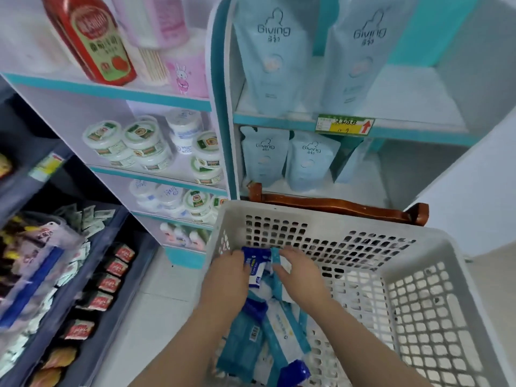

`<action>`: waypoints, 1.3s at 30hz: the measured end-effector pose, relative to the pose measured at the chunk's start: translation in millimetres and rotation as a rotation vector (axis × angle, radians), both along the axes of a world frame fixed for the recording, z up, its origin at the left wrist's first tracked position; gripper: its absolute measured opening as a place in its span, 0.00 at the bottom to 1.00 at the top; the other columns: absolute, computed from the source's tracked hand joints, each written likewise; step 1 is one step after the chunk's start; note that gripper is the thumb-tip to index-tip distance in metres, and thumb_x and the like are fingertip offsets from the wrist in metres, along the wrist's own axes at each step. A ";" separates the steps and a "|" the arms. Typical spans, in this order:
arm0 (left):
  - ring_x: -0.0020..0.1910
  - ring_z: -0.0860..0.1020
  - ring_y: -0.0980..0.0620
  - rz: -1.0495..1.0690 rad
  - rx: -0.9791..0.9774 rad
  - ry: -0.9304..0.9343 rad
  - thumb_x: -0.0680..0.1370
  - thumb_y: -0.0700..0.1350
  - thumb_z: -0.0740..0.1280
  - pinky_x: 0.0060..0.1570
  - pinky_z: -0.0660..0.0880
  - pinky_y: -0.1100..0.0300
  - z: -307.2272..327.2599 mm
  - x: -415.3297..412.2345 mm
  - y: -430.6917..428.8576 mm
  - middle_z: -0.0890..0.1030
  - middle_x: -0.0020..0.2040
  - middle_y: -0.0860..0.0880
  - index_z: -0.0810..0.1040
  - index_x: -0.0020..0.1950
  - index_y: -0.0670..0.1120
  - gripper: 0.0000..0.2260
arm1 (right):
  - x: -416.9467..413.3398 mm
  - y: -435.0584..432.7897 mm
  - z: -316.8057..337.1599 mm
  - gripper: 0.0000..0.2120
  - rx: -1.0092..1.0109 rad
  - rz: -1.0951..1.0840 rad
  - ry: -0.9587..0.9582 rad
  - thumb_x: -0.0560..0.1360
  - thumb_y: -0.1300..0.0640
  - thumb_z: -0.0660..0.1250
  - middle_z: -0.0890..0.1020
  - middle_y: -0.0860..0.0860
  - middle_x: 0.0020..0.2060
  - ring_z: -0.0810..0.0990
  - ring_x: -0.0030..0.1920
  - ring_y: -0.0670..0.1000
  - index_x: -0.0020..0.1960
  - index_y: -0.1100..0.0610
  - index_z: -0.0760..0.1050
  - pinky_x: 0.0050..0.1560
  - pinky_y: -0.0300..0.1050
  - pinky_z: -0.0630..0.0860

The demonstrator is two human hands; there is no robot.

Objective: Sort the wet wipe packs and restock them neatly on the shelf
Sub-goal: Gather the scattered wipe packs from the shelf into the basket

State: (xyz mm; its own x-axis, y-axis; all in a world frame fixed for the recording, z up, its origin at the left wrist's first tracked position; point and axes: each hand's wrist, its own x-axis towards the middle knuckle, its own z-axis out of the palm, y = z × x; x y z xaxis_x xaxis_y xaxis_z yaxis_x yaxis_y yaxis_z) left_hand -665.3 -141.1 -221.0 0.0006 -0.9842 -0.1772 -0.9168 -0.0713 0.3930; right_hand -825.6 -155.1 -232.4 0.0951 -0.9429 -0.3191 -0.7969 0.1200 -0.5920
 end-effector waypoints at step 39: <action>0.68 0.66 0.46 1.140 0.096 -0.267 0.71 0.70 0.61 0.60 0.67 0.46 183.1 650.8 125.9 0.68 0.69 0.50 0.67 0.70 0.48 0.35 | 732.4 -44.9 200.4 0.43 -0.294 1.270 0.227 0.69 0.37 0.69 0.61 0.54 0.74 0.58 0.74 0.58 0.77 0.48 0.54 0.71 0.56 0.61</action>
State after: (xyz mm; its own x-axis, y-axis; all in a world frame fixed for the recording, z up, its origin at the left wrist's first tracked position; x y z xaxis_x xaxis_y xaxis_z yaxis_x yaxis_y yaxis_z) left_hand -14.5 -15.3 -38.0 0.9211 -0.3731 -0.1114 -0.3561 -0.9229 0.1467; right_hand -93.3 -200.0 -32.0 0.9298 -0.2743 -0.2455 -0.3429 -0.8880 -0.3064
